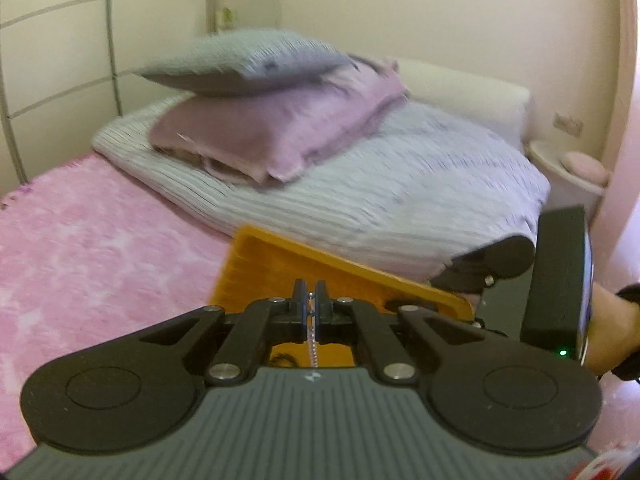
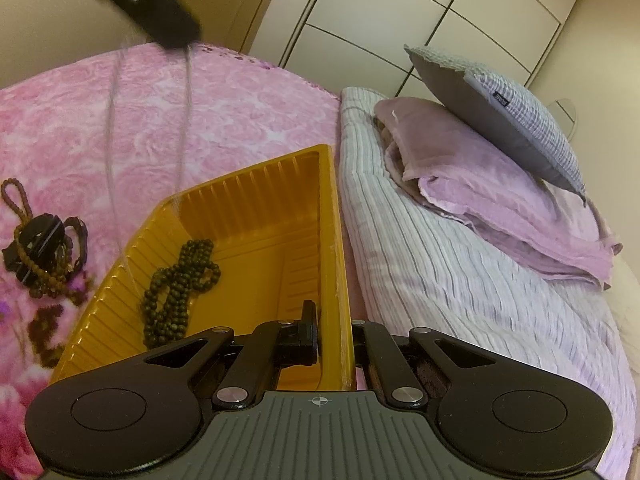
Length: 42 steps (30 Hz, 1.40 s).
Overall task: Organize jewelry
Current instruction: 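Carry the pearl necklace over the orange tray and open the left gripper, then grasp the long brown bead strand in the pile with the left gripper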
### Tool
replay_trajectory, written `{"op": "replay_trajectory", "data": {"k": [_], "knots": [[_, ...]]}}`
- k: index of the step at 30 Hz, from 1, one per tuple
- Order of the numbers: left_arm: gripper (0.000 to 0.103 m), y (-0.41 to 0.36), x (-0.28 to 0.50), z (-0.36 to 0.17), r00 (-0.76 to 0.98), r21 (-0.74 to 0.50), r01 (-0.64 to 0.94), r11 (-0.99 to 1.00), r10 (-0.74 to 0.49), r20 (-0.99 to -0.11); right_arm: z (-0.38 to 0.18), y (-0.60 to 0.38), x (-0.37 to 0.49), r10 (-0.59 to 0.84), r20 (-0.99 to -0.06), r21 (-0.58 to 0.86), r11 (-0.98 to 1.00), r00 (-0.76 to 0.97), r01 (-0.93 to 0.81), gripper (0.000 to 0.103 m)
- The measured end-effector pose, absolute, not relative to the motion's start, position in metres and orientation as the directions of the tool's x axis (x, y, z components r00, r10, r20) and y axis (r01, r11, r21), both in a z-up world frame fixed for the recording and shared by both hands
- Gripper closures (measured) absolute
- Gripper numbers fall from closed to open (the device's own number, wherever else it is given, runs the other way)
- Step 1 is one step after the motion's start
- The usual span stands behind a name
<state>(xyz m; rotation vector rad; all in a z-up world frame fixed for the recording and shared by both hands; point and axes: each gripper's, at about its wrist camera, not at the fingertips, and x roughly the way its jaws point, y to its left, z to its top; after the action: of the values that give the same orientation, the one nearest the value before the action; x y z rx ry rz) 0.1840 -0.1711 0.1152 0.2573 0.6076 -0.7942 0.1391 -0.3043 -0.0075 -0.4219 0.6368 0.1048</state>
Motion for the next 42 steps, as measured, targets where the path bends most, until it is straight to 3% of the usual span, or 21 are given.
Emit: {"op": "replay_trajectory", "data": {"k": [12,15,21,30,42], "knots": [[0.100,-0.194,0.200,0.083,0.478,-0.028,0.747,0.664,-0.565,-0.673,-0.008,-0.307,0.140,-0.024,-0.599,-0.336,0.915,0.801,-0.224,0.099],[0.084,-0.193,0.204,0.083,0.478,-0.041,0.733,0.679,-0.557,-0.679,-0.008,-0.307,0.139,-0.025,-0.598,-0.336,0.915,0.801,-0.223,0.099],[0.080,-0.178,0.209,0.088,0.505,-0.047,0.707,0.706,-0.550,-0.665,-0.008,-0.308,0.139,-0.024,-0.600,-0.333,0.916,0.800,-0.222,0.099],[0.076,-0.115,0.209,0.095,0.596,-0.049,0.609,0.791,-0.498,-0.630,-0.009,-0.309,0.136,-0.025,-0.601,-0.331,0.918,0.799,-0.221,0.099],[0.072,-0.003,0.173,0.055,0.729,0.009,0.378,0.926,-0.292,-0.620,-0.009,-0.308,0.134,-0.028,-0.600,-0.336,0.916,0.800,-0.220,0.099]]}}
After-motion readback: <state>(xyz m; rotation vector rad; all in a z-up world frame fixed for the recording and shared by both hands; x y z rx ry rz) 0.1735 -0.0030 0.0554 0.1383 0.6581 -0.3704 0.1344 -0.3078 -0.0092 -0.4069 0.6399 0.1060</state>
